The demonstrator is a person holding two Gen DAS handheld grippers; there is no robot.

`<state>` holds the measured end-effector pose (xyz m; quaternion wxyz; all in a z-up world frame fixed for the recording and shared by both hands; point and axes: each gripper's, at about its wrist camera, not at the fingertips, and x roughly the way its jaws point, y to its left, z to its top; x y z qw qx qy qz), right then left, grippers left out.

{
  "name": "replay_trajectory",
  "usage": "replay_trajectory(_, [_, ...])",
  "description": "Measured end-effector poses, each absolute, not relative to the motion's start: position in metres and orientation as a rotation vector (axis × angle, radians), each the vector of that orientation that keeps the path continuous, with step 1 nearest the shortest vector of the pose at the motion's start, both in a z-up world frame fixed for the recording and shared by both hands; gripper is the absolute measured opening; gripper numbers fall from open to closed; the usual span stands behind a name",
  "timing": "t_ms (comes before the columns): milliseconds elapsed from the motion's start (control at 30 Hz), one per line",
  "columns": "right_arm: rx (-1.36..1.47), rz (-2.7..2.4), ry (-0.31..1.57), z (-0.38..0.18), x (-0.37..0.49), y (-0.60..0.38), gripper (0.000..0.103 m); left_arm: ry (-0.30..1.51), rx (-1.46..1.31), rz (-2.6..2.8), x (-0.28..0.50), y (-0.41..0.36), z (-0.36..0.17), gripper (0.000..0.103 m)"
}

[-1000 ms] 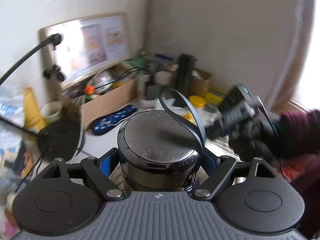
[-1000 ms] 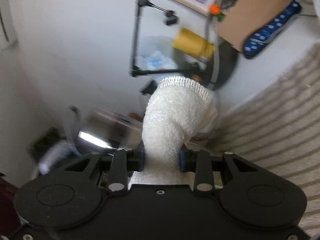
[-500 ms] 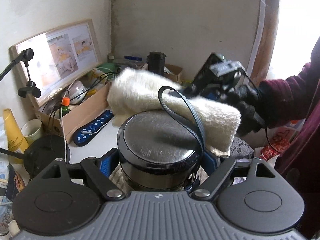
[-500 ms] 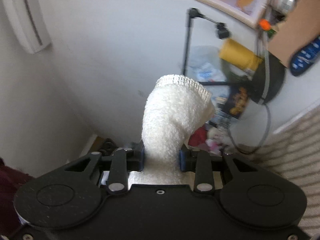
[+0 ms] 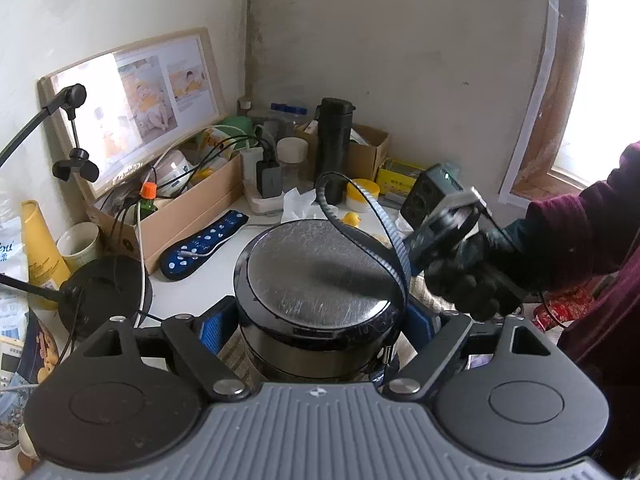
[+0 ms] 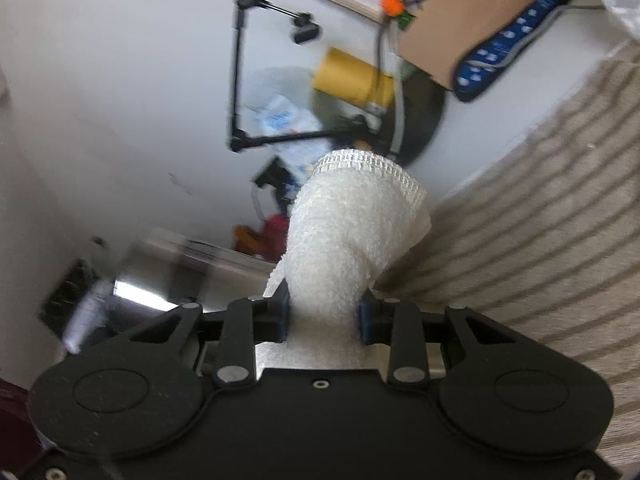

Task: Clean container
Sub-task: 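Rub the cloth in the right gripper across the tumbler lid beside the strap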

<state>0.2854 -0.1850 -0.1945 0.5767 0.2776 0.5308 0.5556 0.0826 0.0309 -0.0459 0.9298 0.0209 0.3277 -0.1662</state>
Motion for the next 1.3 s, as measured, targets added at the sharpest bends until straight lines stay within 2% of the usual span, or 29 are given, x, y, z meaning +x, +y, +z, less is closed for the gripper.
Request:
replay_trajectory(667, [0.173, 1.116, 1.202, -0.225, 0.259, -0.163, 0.03, 0.694, 0.058, -0.356, 0.086, 0.029, -0.044, 0.085])
replay_trajectory(833, [0.403, 1.133, 1.237, -0.218, 0.263, -0.179, 0.03, 0.683, 0.16, -0.518, 0.086, 0.038, -0.043, 0.084])
replay_trajectory(1033, [0.562, 1.174, 1.153, -0.185, 0.258, -0.193, 0.03, 0.68, 0.279, -0.711, 0.096, 0.045, -0.039, 0.084])
replay_trajectory(1300, [0.614, 1.181, 1.018, -0.141, 0.247, -0.208, 0.03, 0.716, 0.129, -0.52, 0.088, 0.038, -0.03, 0.09])
